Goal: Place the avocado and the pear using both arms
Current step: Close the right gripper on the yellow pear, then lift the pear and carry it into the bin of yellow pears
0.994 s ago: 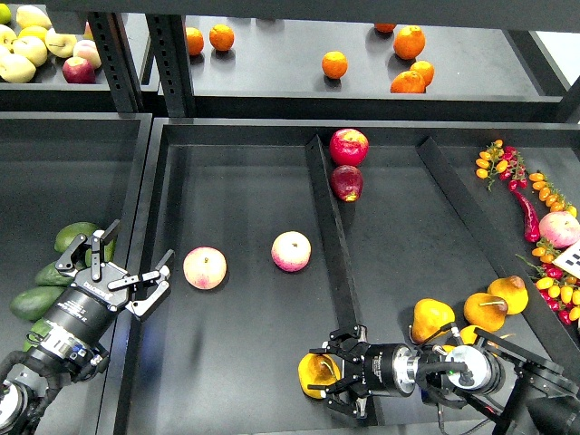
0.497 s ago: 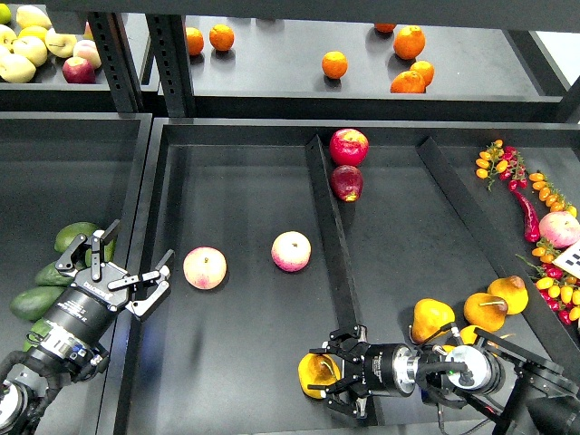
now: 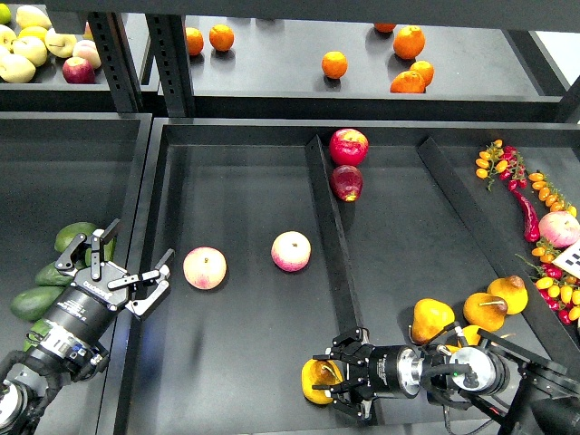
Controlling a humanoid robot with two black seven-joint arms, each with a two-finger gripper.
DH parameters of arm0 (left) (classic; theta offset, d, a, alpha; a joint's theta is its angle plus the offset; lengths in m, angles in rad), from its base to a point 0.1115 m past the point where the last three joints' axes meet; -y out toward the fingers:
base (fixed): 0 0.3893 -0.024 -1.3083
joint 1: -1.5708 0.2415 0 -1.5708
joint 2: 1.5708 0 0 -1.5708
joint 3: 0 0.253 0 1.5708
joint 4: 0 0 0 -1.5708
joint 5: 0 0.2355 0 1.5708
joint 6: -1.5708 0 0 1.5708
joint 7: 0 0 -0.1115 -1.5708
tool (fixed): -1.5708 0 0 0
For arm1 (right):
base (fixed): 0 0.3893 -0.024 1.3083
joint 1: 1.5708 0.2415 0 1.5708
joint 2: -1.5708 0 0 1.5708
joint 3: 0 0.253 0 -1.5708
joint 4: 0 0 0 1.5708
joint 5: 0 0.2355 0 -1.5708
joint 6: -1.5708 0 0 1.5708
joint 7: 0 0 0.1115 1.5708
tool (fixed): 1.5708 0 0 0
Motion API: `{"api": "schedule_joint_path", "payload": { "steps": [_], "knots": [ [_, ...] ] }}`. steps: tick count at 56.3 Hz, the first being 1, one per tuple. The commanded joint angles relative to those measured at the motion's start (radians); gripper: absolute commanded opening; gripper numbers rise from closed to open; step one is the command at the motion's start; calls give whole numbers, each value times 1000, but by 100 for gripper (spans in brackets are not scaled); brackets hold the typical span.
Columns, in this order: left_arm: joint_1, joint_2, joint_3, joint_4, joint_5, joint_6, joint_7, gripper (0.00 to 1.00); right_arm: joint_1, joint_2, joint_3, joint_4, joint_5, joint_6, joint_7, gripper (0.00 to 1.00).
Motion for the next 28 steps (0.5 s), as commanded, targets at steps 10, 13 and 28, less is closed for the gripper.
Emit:
{"api": "schedule_joint_path", "payload": {
  "steps": [10,13,28],
  "knots": [
    [1,0,2,0,0,0,0,99,-4,6,70,13,7,8,0,12],
    [1,0,2,0,0,0,0,99,-3,6,83,14,9,8,0,12],
    [-1,0,3,0,2,0,0,99,6,-6,194,50,33,8,0,12]
  ]
}}
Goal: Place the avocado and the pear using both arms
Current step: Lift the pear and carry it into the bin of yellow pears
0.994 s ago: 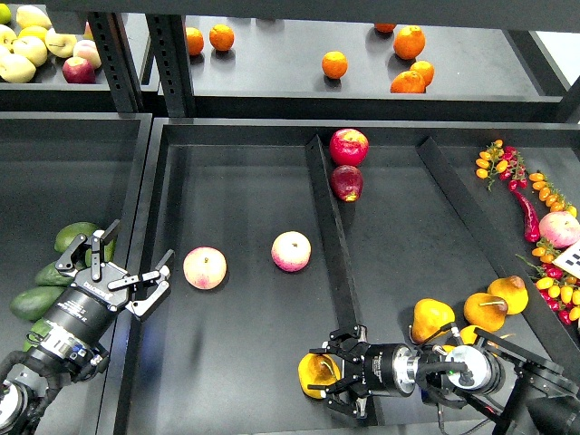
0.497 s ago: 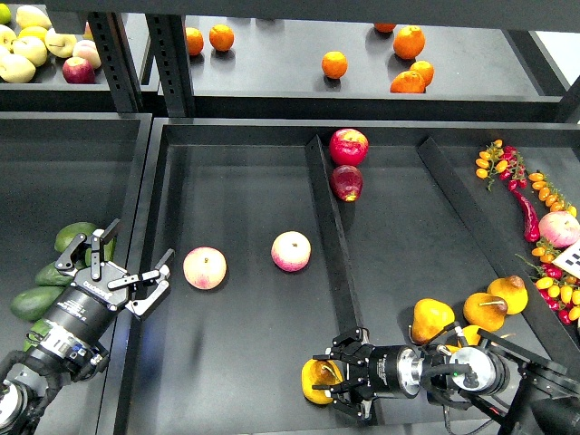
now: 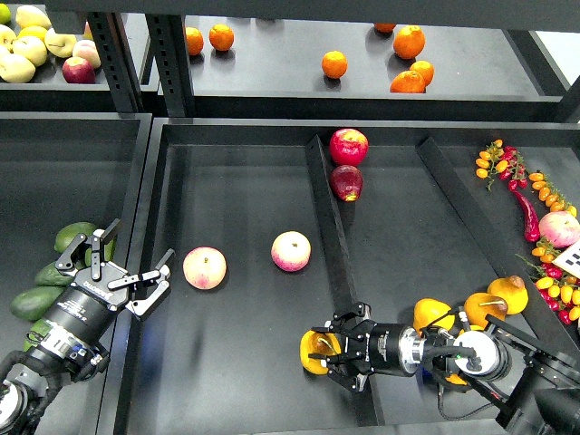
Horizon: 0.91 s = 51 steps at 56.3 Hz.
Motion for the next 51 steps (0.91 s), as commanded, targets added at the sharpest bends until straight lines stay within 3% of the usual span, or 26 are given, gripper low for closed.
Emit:
{"api": "schedule_joint_path", "payload": {
  "steps": [1,24,33,51],
  "knots": [
    [-1,0,2,0,1,0,0,99,4,-12,52,15,11,0,0,12],
    [1,0,2,0,1,0,0,99,0,-259,170,130,124,8,0,12],
    [1,0,5,0,1,0,0,99,-39,-386,170,170,170,61,0,12],
    [1,0,4,0,1,0,0,99,-203,-434,161,152,150,173,0,12]
  ]
}}
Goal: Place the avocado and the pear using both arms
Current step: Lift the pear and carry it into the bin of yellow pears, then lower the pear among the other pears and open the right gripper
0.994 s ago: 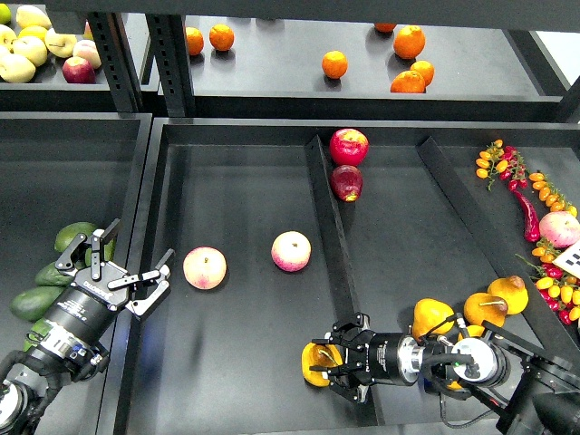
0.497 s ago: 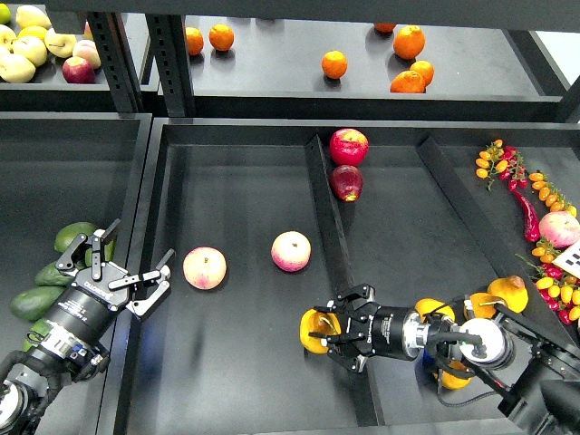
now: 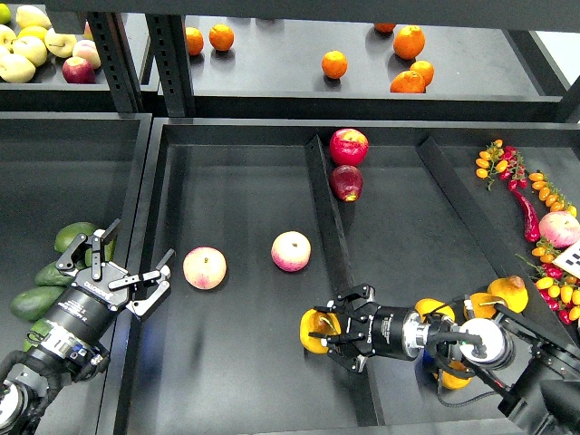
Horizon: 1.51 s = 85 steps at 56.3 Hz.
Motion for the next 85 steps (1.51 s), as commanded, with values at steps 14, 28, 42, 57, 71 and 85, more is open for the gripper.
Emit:
{"api": "schedule_joint_path", "payload": {
  "steps": [14,28,42,57,71,85],
  "knots": [
    [-1,0,-1,0,0,0,0,99,-98,29,-7,-27,-66,32,0,12],
    [1,0,-4,0,0,0,0,99,-95,105,-6,-105,-106,32,0,14],
    [-1,0,-1,1,0,0,0,99,-83,193,-6,-225,-153,56,0,15],
    [-1,0,-1,1,0,0,0,99,-70,210,-7,-298,-170,98,0,19],
    [-1,0,0,0,0,0,0,99,-64,210,-6,-314,-183,96,0,45],
    [-1,0,0,1,0,0,0,99,-66,211,2,-314,-181,95,0,62]
  ]
}}
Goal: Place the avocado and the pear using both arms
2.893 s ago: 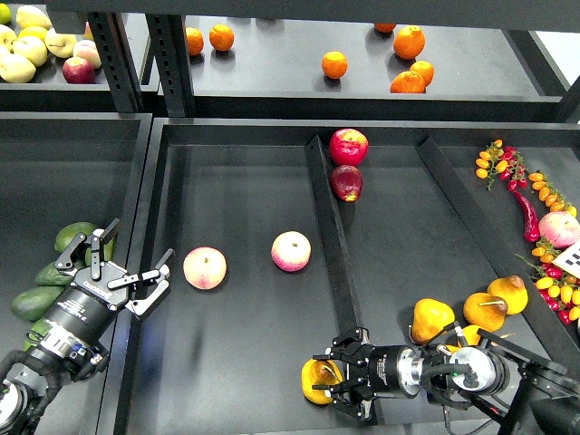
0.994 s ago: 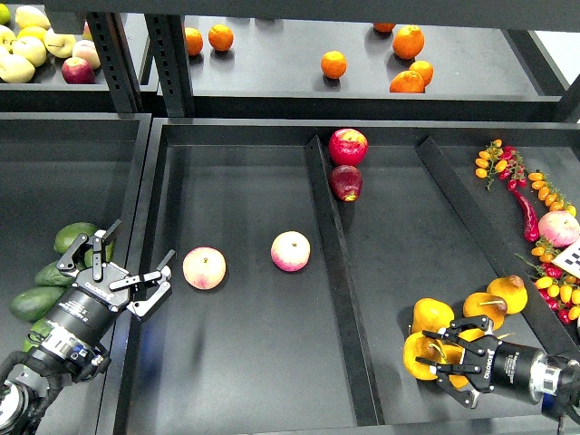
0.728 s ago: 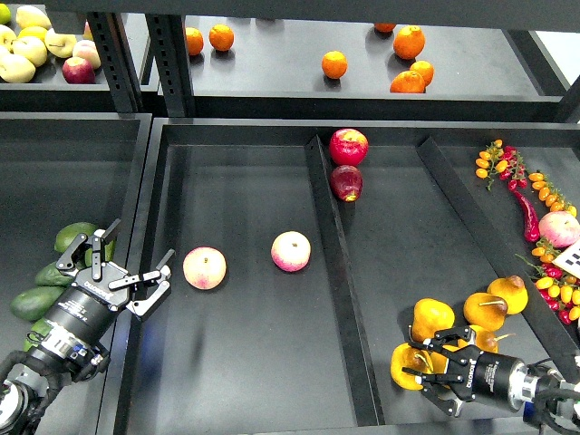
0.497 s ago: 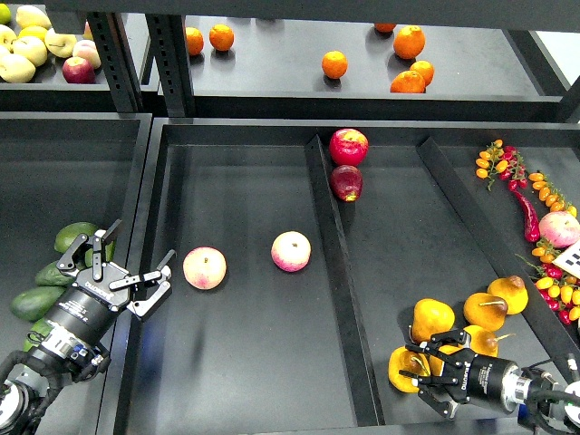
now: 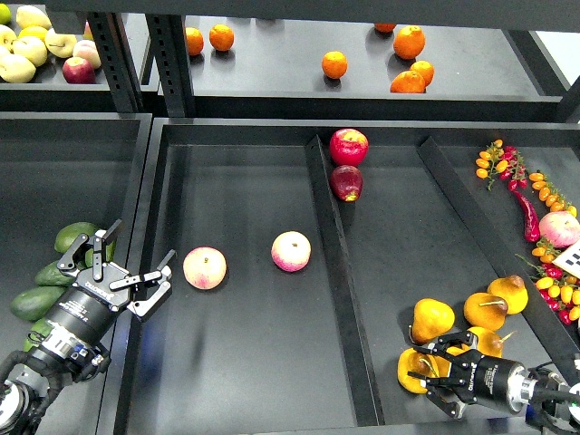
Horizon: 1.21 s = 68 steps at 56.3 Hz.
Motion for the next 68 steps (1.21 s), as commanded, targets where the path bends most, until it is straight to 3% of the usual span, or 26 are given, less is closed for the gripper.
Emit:
{"api": "schedule_joint_path", "payload": {
  "steps": [1,7,25,51,61,68],
  "knots": [
    [0,0,0,0,0,0,0,99,-1,0,8,0,1,-1,0,65],
    [0,0,0,-1,0,0,0,99,4,0,11,2,2,-1,0,68],
    [0,0,0,-1,0,0,0,99,21,-6,14,18,7,-3,0,94],
    [0,0,3,-3,0,0,0,99,136,-73,132,129,20,-17,0,94],
    [0,0,2,-3,1,0,0,99,153,-21,253,126,19,-32,0,96],
    [0,0,2,-3,1,0,0,99,186,81,373,120,17,-47,0,96]
  ]
}}
